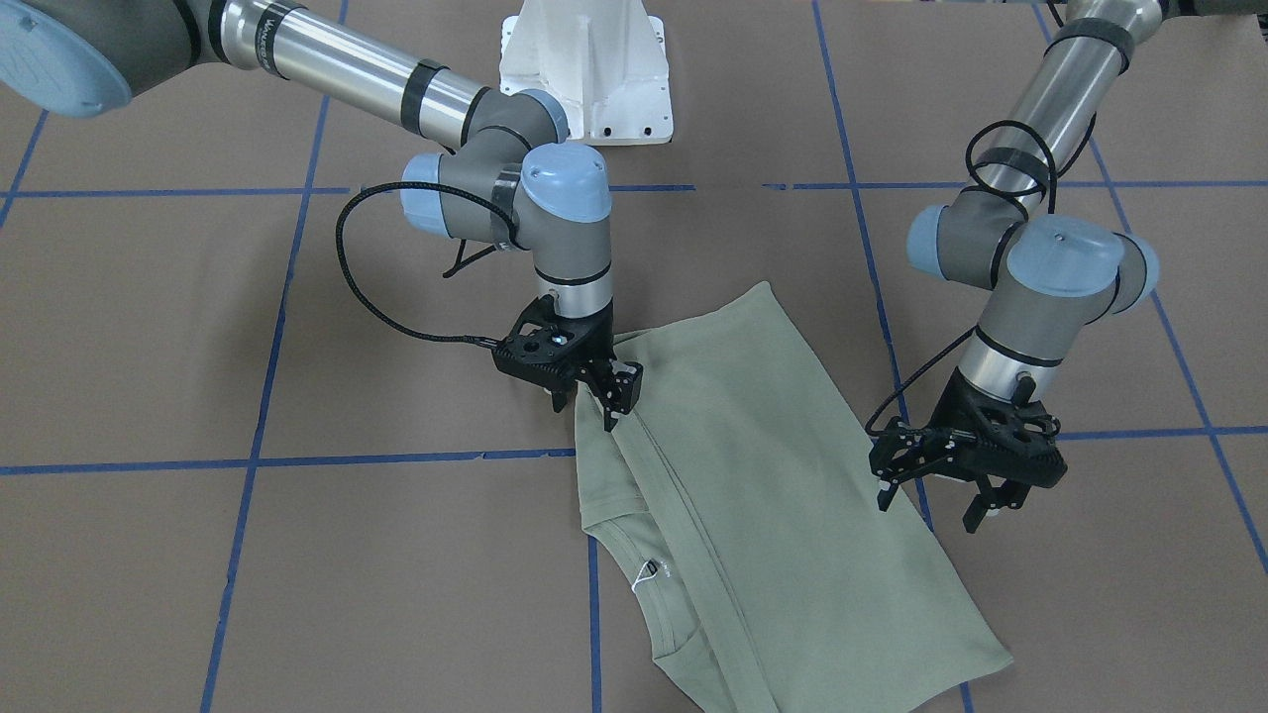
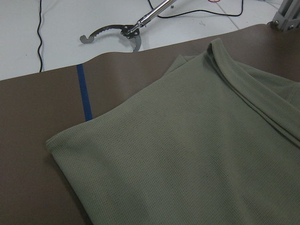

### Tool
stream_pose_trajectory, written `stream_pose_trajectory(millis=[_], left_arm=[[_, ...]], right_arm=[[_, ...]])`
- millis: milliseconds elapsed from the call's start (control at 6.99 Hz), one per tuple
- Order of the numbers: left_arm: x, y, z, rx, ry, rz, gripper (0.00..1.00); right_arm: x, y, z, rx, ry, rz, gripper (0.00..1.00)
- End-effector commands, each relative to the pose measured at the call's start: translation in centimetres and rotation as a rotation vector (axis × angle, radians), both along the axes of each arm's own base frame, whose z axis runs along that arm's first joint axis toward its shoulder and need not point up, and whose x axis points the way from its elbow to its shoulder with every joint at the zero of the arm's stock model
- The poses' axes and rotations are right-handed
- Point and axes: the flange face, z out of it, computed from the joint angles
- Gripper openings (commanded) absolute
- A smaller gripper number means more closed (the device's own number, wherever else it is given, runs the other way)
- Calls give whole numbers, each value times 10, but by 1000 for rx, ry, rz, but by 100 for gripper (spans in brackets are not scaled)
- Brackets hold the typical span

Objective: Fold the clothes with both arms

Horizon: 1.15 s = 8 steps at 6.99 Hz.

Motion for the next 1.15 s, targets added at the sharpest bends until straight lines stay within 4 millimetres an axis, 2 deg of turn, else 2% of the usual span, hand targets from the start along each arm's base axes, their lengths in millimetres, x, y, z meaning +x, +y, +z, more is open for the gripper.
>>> stream_pose_trajectory(millis=[0,143,429,716,859,1002], left_arm=[[2,1,1,0,1,2,100],[3,2,2,-1,-1,4,100],[3,2,4,-3,-3,4,100],[4,3,4,-2,-2,5,100],[4,3,4,-2,-2,5,100],[6,5,4,-14,8,2,100]], right_arm=[[-8,9,7,-6,18,-17,62],[-9,10,6,-11,24,-20,53],[-9,11,7,-11,26,-21,0],[-6,14,1,-15,38,-30,0],[9,21,-15,-24,47,-37,0],[41,38,-10,-31,60,-37,0]])
